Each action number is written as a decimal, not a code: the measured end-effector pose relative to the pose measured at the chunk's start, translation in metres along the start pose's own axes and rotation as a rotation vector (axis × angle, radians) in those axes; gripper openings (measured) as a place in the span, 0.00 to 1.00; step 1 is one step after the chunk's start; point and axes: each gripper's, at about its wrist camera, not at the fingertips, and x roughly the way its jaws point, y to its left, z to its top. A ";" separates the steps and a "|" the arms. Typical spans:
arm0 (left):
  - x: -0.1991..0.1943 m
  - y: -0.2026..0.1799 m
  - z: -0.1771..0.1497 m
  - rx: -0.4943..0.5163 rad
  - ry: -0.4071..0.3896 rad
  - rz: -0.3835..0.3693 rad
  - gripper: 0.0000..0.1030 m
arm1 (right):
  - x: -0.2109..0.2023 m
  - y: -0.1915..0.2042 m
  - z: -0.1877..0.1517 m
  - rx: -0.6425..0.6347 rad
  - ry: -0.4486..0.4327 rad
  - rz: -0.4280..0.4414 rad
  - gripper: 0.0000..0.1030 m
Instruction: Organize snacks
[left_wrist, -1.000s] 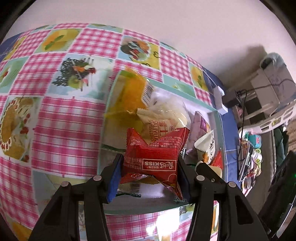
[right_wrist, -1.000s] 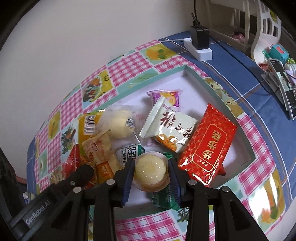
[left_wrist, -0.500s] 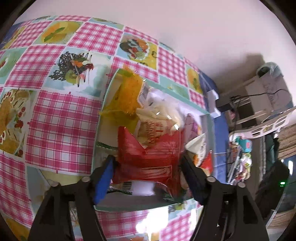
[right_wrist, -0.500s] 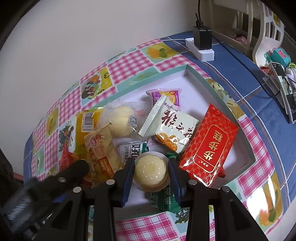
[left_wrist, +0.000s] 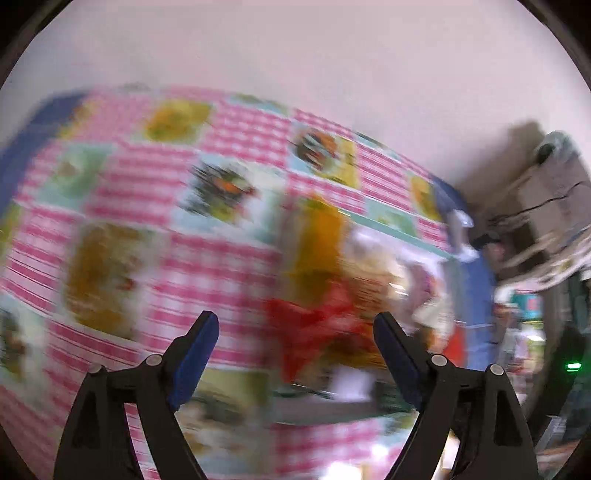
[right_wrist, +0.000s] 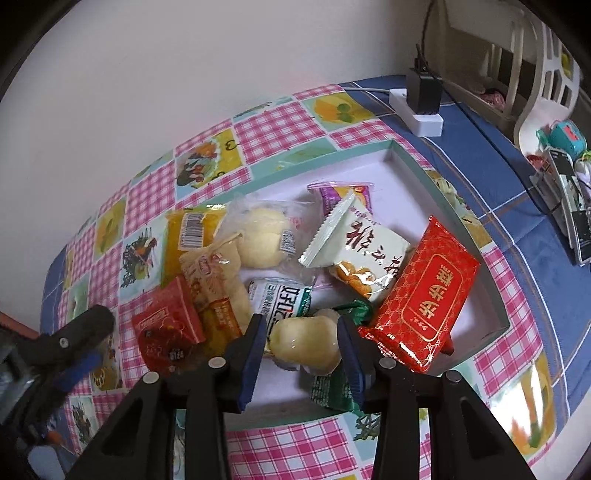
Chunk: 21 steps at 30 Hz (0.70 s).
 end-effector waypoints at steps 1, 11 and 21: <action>-0.004 0.004 0.000 0.019 -0.020 0.062 0.84 | -0.001 0.002 -0.002 -0.009 -0.002 0.002 0.55; -0.024 0.040 -0.011 0.047 -0.048 0.332 0.84 | -0.010 0.028 -0.028 -0.104 -0.021 0.021 0.84; -0.036 0.061 -0.040 -0.009 0.010 0.305 0.84 | -0.023 0.046 -0.054 -0.166 -0.039 0.051 1.00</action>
